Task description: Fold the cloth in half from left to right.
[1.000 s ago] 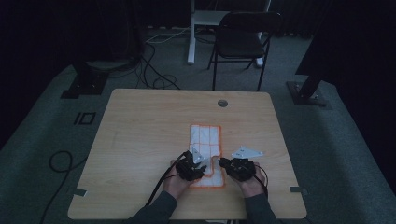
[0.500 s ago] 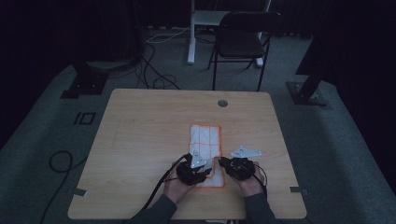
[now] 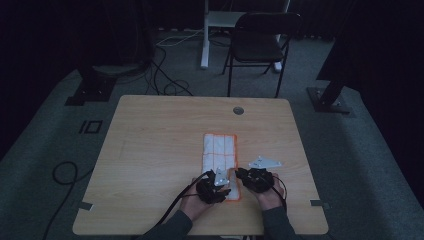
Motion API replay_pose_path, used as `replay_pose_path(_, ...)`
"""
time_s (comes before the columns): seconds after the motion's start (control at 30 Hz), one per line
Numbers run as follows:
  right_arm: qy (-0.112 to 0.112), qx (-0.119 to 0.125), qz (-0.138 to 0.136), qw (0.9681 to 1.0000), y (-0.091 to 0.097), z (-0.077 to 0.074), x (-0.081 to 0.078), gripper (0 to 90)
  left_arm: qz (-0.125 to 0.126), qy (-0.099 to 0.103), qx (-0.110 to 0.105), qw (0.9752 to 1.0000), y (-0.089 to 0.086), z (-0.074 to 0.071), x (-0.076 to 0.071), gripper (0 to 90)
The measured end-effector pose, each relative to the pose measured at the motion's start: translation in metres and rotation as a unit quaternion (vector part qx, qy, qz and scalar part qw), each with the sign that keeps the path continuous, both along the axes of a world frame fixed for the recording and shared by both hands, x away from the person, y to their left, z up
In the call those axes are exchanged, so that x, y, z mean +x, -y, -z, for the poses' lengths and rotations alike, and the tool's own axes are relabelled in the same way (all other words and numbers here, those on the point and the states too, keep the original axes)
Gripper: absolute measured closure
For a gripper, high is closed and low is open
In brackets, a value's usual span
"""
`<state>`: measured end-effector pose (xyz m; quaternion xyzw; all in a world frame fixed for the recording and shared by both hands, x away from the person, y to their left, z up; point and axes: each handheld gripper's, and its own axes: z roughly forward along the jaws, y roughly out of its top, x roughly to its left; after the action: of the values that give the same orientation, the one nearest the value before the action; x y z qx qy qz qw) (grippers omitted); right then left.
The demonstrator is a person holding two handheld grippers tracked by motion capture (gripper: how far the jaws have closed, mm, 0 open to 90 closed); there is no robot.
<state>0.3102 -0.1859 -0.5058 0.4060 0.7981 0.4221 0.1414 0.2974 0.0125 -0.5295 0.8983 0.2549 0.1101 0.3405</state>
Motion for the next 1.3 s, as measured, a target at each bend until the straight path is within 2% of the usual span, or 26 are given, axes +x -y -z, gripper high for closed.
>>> replay_pose_path(0.13,-0.001,0.000,0.002,1.0000,0.001,0.000,0.001,77.2,-0.006,-0.003,0.002,1.0000,-0.004,0.001,0.003,70.3)
replay_pose_path(0.17,-0.002,0.000,0.005,1.0000,0.002,0.001,0.002,77.0,-0.005,-0.006,-0.003,1.0000,-0.004,0.000,0.003,76.4)
replay_pose_path(0.3,-0.002,0.000,0.011,0.9999,0.004,0.002,0.004,77.0,0.012,-0.014,-0.018,0.9997,-0.004,-0.005,-0.001,83.9)
replay_pose_path(0.43,-0.002,0.000,0.021,0.9998,0.008,0.003,0.007,77.0,0.024,-0.026,-0.045,0.9984,-0.003,-0.011,-0.005,86.1)
replay_pose_path(0.57,-0.001,0.002,0.028,0.9996,0.011,0.003,0.009,77.0,0.035,-0.035,-0.062,0.9969,0.000,-0.017,-0.009,86.7)
replay_pose_path(0.8,-0.002,-0.004,0.032,0.9995,0.012,0.005,0.010,77.0,0.058,-0.047,-0.081,0.9939,0.010,-0.021,-0.018,86.8)
replay_pose_path(0.93,-0.001,-0.006,0.032,0.9995,0.012,0.006,0.010,76.5,0.068,-0.055,-0.082,0.9928,0.011,-0.020,-0.019,85.2)
replay_pose_path(0.97,-0.001,-0.005,0.034,0.9994,0.012,0.006,0.010,75.7,0.069,-0.054,-0.090,0.9921,0.010,-0.020,-0.019,77.2)
replay_pose_path(1.0,-0.001,-0.005,0.035,0.9994,0.013,0.006,0.010,75.3,0.067,-0.053,-0.093,0.9919,0.009,-0.021,-0.019,74.8)
replay_pose_path(1.23,0.000,-0.004,0.042,0.9991,0.015,0.006,0.013,73.0,0.048,-0.032,-0.090,0.9942,-0.003,-0.026,-0.011,70.7)
replay_pose_path(1.3,0.000,-0.005,0.043,0.9990,0.015,0.006,0.013,72.3,0.046,-0.031,-0.090,0.9944,-0.005,-0.027,-0.010,70.1)
